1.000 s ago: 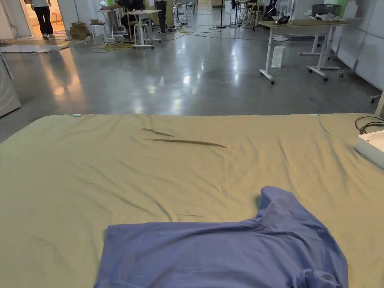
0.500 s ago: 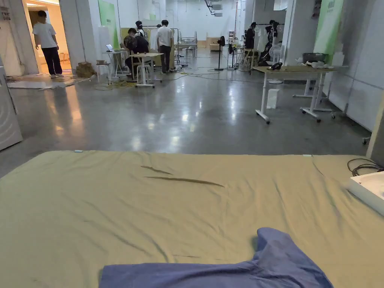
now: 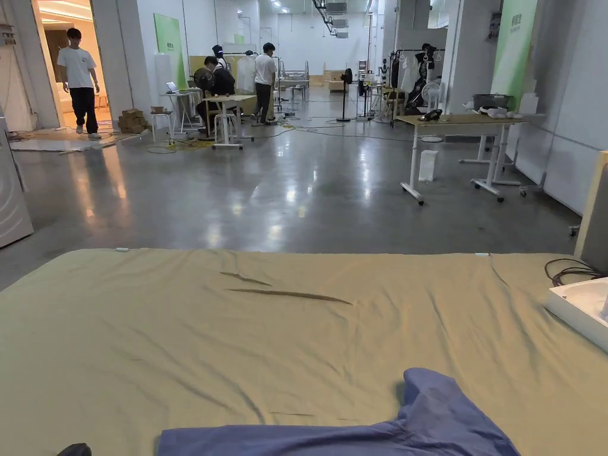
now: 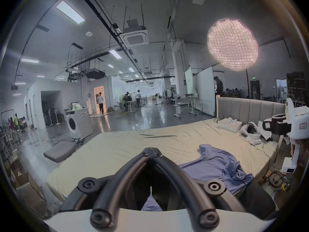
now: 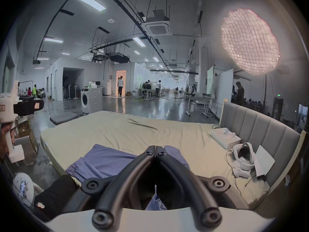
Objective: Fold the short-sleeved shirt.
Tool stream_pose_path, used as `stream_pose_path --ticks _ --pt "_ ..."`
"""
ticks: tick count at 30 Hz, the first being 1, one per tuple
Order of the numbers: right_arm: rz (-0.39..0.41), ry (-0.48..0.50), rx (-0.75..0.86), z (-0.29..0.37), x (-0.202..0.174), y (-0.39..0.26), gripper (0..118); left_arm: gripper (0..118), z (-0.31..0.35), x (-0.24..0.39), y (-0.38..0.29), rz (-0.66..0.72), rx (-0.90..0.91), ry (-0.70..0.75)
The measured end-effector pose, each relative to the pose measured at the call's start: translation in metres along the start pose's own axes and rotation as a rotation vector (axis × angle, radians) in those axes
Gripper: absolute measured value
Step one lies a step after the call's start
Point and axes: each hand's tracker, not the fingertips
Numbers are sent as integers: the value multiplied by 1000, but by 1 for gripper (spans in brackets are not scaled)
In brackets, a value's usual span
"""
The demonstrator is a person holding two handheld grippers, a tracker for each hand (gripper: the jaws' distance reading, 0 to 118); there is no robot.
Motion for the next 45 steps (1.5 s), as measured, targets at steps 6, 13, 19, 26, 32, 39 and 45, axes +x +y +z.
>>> stream_pose_path --ticks 6,13,19,26,32,39,45 --pt "-31 26 -4 -7 -3 -5 0 1 -9 -11 -5 81 -50 -36" --pt "-70 30 -58 -17 7 -21 0 1 -50 -26 -26 161 -187 -64" --pt "-210 55 -162 -41 26 -46 0 28 -154 -57 -58 300 -302 -88" --pt "-247 -10 -281 -57 38 -71 0 113 -324 -98 -133 457 -595 -98" --pt "-374 -49 -375 -68 50 -97 0 111 -414 -113 -196 422 -825 46" --pt "-400 -106 -421 -74 61 -101 0 71 -446 -88 -223 176 -922 68" --pt "-497 -85 -398 -70 72 -108 0 67 -445 -83 -221 203 -911 83"
